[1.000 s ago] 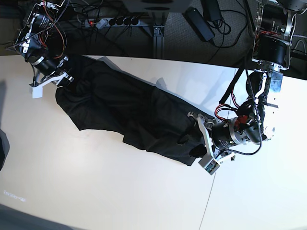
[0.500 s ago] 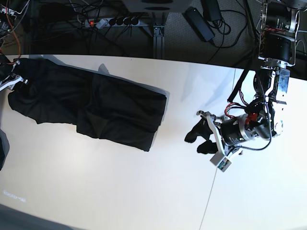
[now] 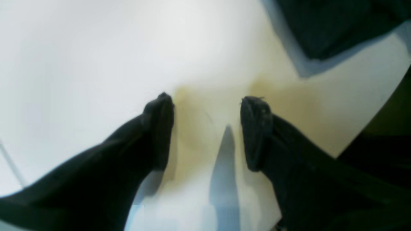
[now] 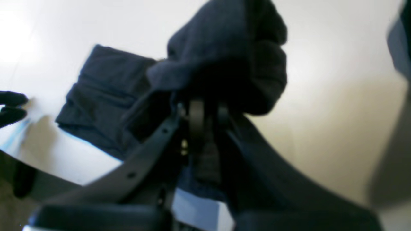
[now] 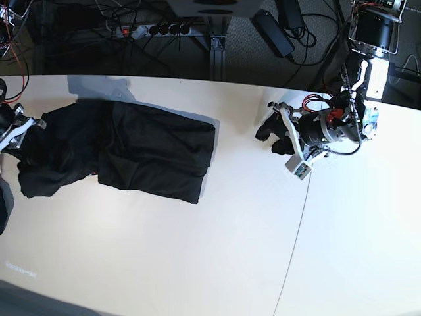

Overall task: Fold the T-shirt properly
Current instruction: 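Release the shirt and move both grippers over the folded bundle, then grasp the bundle with both grippers and flip it over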

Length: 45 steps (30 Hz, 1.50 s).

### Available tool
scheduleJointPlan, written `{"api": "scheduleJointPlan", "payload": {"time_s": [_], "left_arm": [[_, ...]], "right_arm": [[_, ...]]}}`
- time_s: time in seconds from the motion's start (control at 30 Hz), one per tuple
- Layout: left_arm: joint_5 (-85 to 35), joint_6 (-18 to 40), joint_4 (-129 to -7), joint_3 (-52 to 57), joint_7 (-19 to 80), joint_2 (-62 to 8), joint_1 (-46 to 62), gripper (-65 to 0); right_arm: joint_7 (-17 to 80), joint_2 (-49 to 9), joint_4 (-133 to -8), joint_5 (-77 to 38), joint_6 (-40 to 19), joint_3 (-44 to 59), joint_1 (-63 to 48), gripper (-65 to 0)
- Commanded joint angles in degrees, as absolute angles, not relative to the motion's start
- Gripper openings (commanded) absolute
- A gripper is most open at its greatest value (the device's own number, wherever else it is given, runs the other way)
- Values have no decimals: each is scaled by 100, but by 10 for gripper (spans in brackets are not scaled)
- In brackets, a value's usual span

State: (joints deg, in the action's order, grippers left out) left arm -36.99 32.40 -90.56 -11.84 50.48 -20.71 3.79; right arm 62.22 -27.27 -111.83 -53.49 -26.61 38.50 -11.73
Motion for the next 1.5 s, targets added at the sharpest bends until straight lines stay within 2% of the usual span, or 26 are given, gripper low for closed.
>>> {"api": "scheduleJointPlan", "payload": {"time_s": [0.0,0.27,0.43,0.63,0.9,1.0,1.03,1.07,1.3,1.47], "left_arm": [[-3610,3214,-9002,-1267,5054,-2008,307,-285],[-3004,3118,-8202,-1704,4794,-1385,301,-285],[-2845,3103,-8064,-1726,4781,-1105,303,-285],[-2847,3068,-8058,-1730,4781,-1031,303,-285],[-2867,3065,-8058,-1728,4783,-1035,301,-285],[-2897,3065,-8058,-1728,4786,-1050,303,-285],[-2930,3063,-8058,-1728,4803,-1050,303,-285],[-2982,3065,-8058,-1728,4831,-1048,303,-285],[-3256,3070,-8123,-1649,5065,-1057,211,-285],[-3391,3068,-8635,-1085,5103,-1297,191,-285]], "right_arm": [[6018,-2840,-11373,-5446,-3046,3767,-1000,-650],[5920,-2814,-11531,-4873,-3044,2163,-148,-650],[5867,-2366,-11531,-4491,-3046,1288,132,-650],[5749,-1806,-11531,-3343,-3044,-3,152,-650],[5693,-1472,-11528,-2432,-3037,-1564,139,-650],[5581,-1374,-11509,-2058,-3026,-1809,137,-343],[5544,-1326,-11491,-1997,-3026,-1817,137,-276],[5524,-1313,-11489,-1992,-3026,-1817,137,-245],[5253,-1315,-11520,-2414,-3026,-1723,226,-243],[5242,-1313,-11518,-2379,-3024,-1087,495,-244]]}}
